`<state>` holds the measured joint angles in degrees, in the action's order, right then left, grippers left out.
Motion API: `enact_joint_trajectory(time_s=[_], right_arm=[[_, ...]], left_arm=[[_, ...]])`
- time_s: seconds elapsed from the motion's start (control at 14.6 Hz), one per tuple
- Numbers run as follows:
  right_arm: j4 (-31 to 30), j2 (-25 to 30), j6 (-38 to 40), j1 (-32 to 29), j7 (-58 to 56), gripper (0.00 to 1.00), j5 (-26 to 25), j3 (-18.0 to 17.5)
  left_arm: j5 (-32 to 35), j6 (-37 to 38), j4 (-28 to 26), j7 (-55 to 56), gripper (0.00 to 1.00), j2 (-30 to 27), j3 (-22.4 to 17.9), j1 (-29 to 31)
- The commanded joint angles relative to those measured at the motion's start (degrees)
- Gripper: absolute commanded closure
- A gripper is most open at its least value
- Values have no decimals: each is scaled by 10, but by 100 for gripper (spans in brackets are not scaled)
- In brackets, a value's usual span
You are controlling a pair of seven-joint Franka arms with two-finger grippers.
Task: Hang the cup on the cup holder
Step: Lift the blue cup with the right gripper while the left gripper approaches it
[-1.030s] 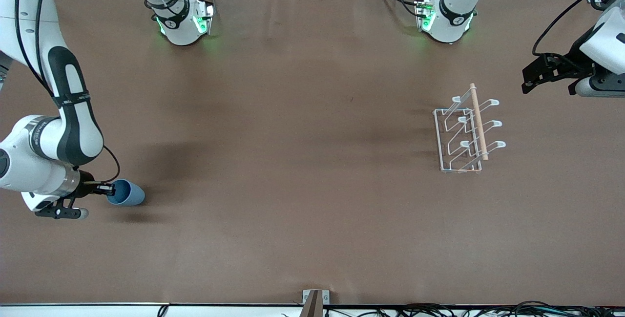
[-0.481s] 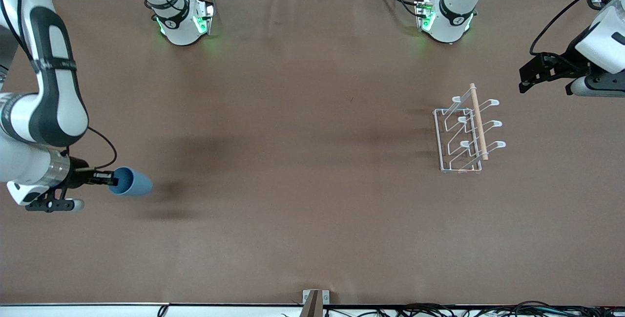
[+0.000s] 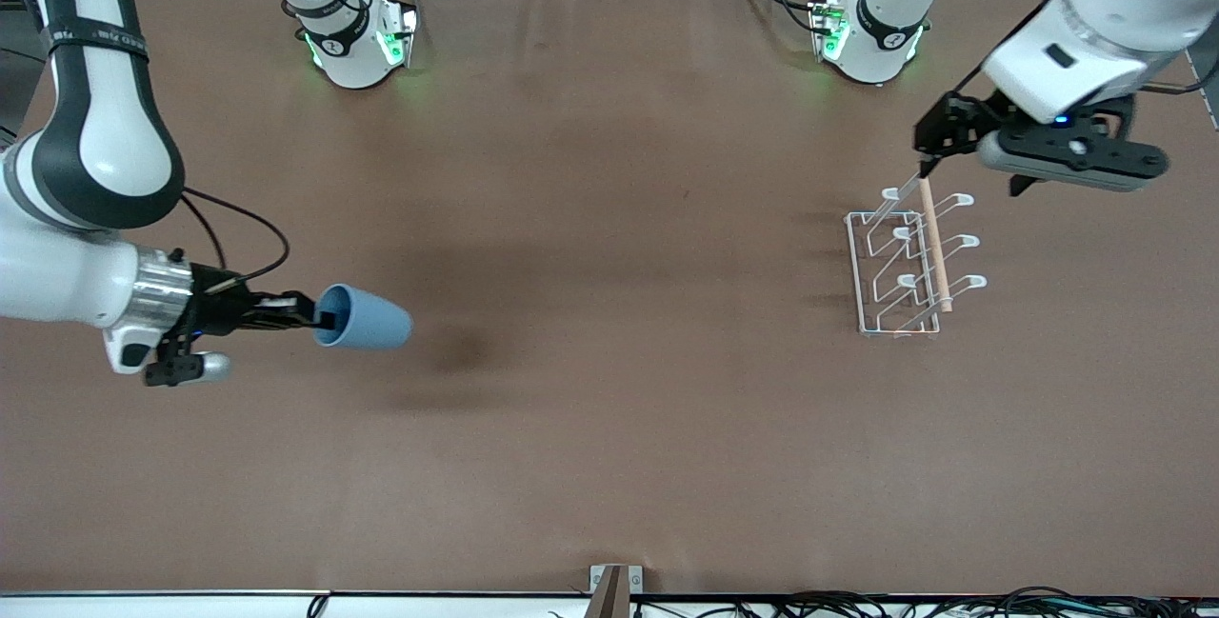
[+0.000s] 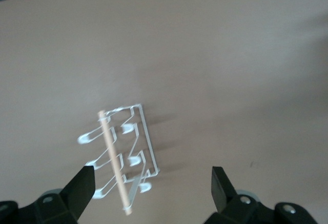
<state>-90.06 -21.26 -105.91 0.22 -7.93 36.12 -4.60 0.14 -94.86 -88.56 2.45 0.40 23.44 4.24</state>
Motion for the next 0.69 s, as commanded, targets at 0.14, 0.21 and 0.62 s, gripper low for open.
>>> enact_joint_trajectory(time_s=[0.14,0.21,0.62], right_arm=[[-20,8,5,34,-5,100,158,1],[-20,5,23,37,-8,100,194,1],[-19,-50,154,34,-73,100,359,1]], left_arm=[[-4,-4,91,7,0,82,73,-7],[-5,-11,98,5,0,95,84,-13],[0,-66,142,9,0,150,88,-95]])
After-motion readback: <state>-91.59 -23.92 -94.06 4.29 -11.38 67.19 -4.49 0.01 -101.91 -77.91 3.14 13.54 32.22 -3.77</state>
